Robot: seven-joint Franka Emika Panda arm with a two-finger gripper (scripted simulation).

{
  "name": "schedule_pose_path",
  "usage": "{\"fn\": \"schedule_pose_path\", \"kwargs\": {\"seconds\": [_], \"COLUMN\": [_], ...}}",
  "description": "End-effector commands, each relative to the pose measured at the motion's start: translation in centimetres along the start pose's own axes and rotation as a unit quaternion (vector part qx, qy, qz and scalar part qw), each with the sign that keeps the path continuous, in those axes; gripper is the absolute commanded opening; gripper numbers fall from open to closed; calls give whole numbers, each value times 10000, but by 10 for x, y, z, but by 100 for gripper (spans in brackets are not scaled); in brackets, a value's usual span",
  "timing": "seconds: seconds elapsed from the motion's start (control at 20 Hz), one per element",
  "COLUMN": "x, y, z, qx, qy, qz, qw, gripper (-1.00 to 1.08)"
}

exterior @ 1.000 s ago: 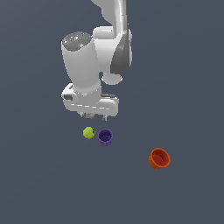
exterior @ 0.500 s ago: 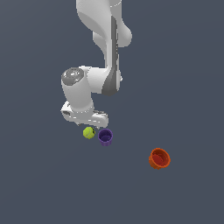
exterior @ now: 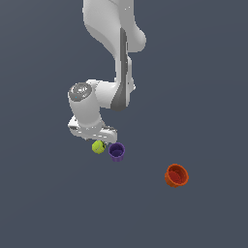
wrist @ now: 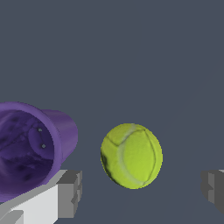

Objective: Pick up a designated object from a clutter of objects.

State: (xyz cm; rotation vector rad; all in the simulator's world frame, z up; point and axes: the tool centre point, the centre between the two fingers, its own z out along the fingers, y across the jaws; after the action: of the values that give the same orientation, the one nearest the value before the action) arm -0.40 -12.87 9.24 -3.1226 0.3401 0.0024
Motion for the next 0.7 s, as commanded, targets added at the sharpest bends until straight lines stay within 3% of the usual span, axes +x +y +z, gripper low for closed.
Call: {"fn": "schedule_pose_path", "kwargs": {"seconds": [0.0,0.65], "x": [0,0], "y": [0,1], "z": [1,49], "qx": [0,-2], "qy": [3,7], "qz": [-1,0], "qw": [10000,10000], "gripper": [100,100]}}
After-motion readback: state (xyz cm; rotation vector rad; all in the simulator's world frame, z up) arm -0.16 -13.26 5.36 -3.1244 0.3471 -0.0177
